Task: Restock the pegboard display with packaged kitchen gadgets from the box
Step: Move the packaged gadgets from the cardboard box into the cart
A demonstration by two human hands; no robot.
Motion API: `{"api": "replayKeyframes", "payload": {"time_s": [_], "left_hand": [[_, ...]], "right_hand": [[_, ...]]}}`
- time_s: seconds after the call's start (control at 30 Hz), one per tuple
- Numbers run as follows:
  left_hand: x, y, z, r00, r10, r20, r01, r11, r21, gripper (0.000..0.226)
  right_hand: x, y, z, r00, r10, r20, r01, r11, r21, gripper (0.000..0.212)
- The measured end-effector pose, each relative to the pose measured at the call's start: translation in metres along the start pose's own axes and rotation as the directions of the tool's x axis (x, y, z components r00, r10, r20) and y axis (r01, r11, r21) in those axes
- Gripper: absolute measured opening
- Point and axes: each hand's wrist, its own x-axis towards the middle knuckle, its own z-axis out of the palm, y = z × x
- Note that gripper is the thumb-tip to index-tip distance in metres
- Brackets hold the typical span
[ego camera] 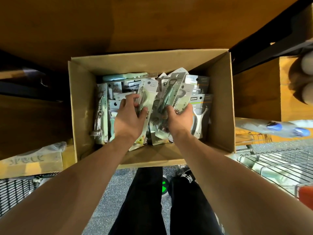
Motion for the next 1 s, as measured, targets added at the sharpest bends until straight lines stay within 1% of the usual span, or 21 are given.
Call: {"api": "replayKeyframes", "payload": {"time_s": [0.13,0.3,0.4,0.5,0.6,0.67,0.77,0.83,0.9,0.97,1.0], "left_hand": [[-0.009,0.009,0.005,0.999,0.035,-0.006,-0.035,0.999,0.005,0.045],[-0.022,0.029,0.007,0.998,0.065,0.007,-0.065,0.998,0.014,0.043],[-0.038,0.052,0.002,0.994,0.100,-0.042,-0.101,0.995,-0.018,0.042],[-0.060,0.083,-0.003,0.977,0.191,-0.098,-0.191,0.981,0.007,0.043],[-0.081,0.119,-0.004,0.968,0.225,-0.113,-0.225,0.974,0.009,0.043],[-0.104,0.147,-0.001,0.946,0.296,-0.129,-0.300,0.954,-0.010,0.042],[-0.136,0.187,0.007,0.910,0.391,-0.139,-0.396,0.918,-0.009,0.038],[-0.164,0.217,0.020,0.884,0.450,-0.128,-0.455,0.890,-0.014,0.037],[-0.185,0.242,0.033,0.860,0.498,-0.110,-0.504,0.863,-0.035,0.037],[-0.221,0.280,0.064,0.808,0.587,-0.053,-0.589,0.807,-0.047,0.037],[-0.231,0.291,0.072,0.790,0.613,-0.034,-0.613,0.789,-0.039,0.037]], "right_hand": [[-0.003,0.001,-0.010,0.999,-0.023,-0.032,0.024,1.000,0.007,0.053],[-0.016,0.001,-0.034,0.997,-0.050,-0.052,0.056,0.992,0.110,0.056],[-0.034,-0.002,-0.055,0.992,-0.108,-0.066,0.118,0.976,0.183,0.052],[-0.052,-0.004,-0.086,0.984,-0.156,-0.082,0.172,0.950,0.261,0.059],[-0.071,-0.002,-0.122,0.963,-0.248,-0.107,0.269,0.918,0.291,0.060],[-0.086,0.002,-0.155,0.937,-0.299,-0.179,0.341,0.890,0.303,0.061],[-0.103,0.010,-0.199,0.927,-0.300,-0.226,0.366,0.858,0.362,0.061],[-0.114,0.022,-0.239,0.909,-0.304,-0.286,0.400,0.829,0.391,0.060],[-0.125,0.031,-0.271,0.889,-0.286,-0.359,0.424,0.811,0.404,0.059],[-0.132,0.055,-0.324,0.856,-0.235,-0.460,0.449,0.779,0.438,0.059],[-0.137,0.061,-0.338,0.849,-0.208,-0.485,0.445,0.777,0.446,0.060]]}}
